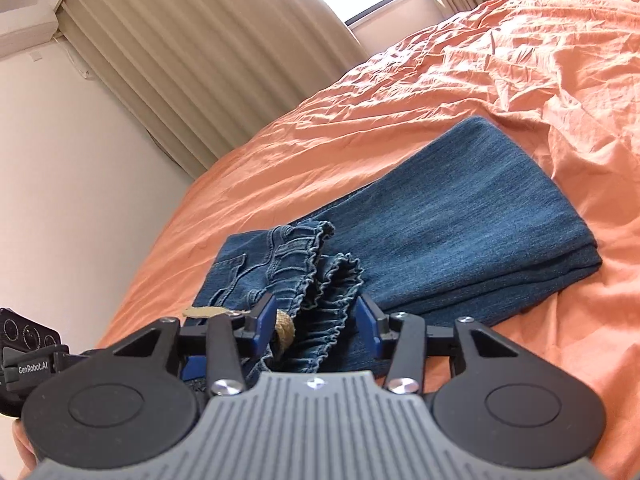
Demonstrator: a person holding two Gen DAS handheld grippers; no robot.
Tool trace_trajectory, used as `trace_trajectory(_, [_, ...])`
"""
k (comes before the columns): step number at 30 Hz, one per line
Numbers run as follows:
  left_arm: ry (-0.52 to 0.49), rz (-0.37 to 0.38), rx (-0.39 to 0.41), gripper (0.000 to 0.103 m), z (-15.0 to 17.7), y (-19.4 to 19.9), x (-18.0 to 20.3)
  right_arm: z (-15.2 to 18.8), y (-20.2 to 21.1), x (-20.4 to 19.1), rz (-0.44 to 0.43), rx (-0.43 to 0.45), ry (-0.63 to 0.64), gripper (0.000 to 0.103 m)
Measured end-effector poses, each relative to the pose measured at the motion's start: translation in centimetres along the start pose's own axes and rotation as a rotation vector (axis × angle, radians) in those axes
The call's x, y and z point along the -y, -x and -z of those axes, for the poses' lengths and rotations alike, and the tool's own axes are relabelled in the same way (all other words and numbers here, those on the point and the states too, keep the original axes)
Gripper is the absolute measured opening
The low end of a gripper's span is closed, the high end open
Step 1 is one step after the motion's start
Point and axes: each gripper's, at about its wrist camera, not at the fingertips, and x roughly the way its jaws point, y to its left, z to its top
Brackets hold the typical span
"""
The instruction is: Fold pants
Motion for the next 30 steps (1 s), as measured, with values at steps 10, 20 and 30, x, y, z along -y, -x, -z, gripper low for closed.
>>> trace_trajectory(10, [0.024, -0.324, 0.141, 0.067, -1.7, 3.3, -2.2, -0.9, -6.8, 1.3, -0.096, -0.178, -0.181, 0.019])
trace_trajectory(20, [0.035, -0.316, 0.214, 0.060, -2.1, 5.5, -2.9, -2.6, -1.2, -5.2, -0.272, -0.124, 0.022, 0.000])
trace_trajectory(30, [-0.114, -0.376, 0.052, 0.057, -0.9, 1.9, -0.9, 3.3, -3.5, -1.7, -0.053, -0.321, -0.024, 0.000])
